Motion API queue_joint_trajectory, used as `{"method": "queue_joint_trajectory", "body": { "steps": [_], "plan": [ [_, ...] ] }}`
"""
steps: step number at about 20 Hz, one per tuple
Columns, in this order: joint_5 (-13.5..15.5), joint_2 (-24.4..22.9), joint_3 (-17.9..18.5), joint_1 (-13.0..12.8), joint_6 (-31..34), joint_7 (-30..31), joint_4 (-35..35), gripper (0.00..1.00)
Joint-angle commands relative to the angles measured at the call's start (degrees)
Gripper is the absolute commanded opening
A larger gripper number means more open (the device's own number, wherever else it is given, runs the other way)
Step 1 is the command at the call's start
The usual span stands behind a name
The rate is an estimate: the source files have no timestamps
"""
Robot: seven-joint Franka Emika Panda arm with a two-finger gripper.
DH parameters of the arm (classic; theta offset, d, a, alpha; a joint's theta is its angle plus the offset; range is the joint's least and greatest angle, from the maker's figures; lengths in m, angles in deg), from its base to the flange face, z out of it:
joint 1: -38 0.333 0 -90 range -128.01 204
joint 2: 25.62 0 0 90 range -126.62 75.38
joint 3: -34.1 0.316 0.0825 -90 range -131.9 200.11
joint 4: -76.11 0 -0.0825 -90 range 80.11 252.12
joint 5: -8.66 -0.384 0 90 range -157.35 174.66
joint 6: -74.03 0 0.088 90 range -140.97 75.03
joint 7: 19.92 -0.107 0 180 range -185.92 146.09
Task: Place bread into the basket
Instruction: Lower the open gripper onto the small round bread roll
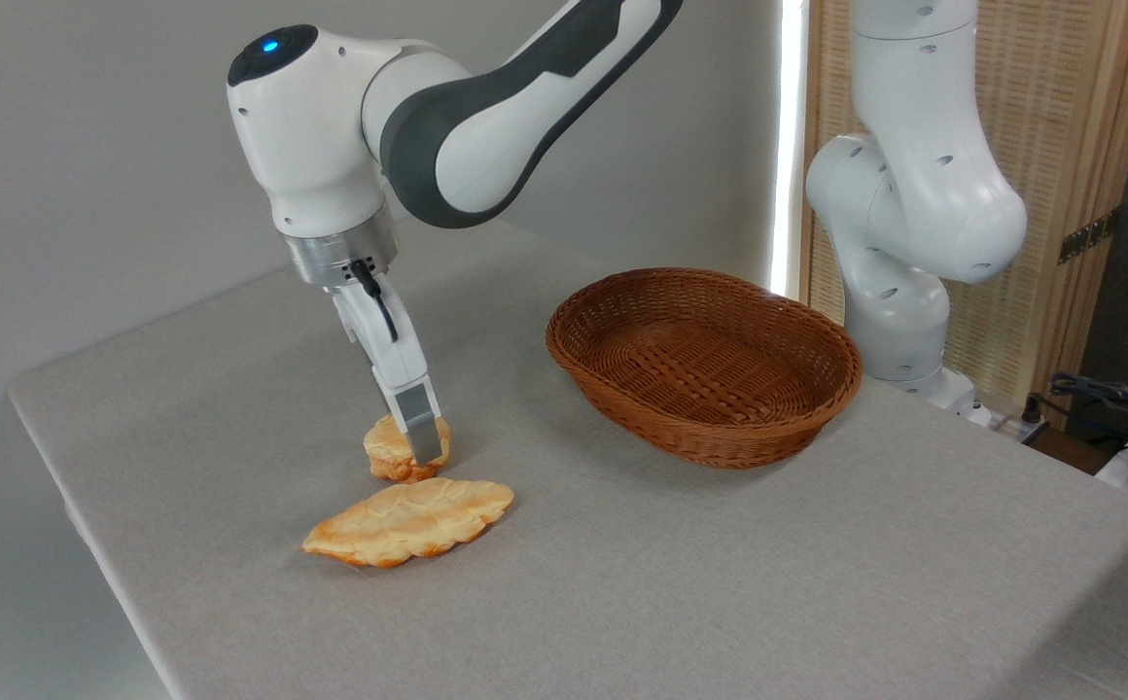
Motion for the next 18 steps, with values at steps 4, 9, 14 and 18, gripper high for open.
{"method": "queue_joint_trajectory", "body": {
  "steps": [4, 9, 14, 18],
  "plan": [
    [0.6, 1.1, -0.5, -0.3, -1.5, -0.9, 0.1, 1.00],
    [-0.1, 1.1, -0.5, -0.3, -3.0, -1.7, 0.1, 0.91],
    [-0.3, 1.1, -0.6, -0.3, -3.3, -1.8, 0.2, 0.62],
    [-0.3, 1.4, -1.2, -0.3, -3.3, -1.8, 0.1, 0.55]
  ]
}}
